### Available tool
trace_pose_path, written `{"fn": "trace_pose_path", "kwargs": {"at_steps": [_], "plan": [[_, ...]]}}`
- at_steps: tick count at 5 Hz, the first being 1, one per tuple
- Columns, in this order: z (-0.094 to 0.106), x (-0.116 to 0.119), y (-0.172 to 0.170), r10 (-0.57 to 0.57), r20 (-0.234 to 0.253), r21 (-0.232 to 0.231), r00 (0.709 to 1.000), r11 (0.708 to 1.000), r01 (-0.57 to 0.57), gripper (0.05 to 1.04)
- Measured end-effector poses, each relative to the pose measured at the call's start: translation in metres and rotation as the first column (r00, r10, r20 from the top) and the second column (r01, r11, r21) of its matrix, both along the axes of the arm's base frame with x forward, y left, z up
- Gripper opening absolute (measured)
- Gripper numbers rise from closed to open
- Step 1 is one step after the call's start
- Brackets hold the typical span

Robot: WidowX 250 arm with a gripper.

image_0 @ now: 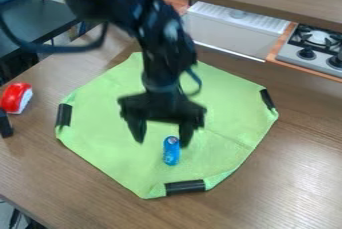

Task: Put the blue figure to the bottom of the cloth

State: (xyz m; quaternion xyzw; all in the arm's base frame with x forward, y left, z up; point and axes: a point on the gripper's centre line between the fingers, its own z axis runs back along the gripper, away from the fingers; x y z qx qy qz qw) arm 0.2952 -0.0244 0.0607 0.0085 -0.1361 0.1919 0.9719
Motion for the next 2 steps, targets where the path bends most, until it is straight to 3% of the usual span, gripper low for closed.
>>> {"fn": "trace_pose_path", "kwargs": {"at_steps": [1,2], "plan": [[0.041,0.001,0.008,0.023,0.036,-0.083,0.999,0.996,-0.020,1.001],[0.083,0.001,0.031,0.087,0.002,-0.134,0.996,0.987,-0.086,1.001]]}}
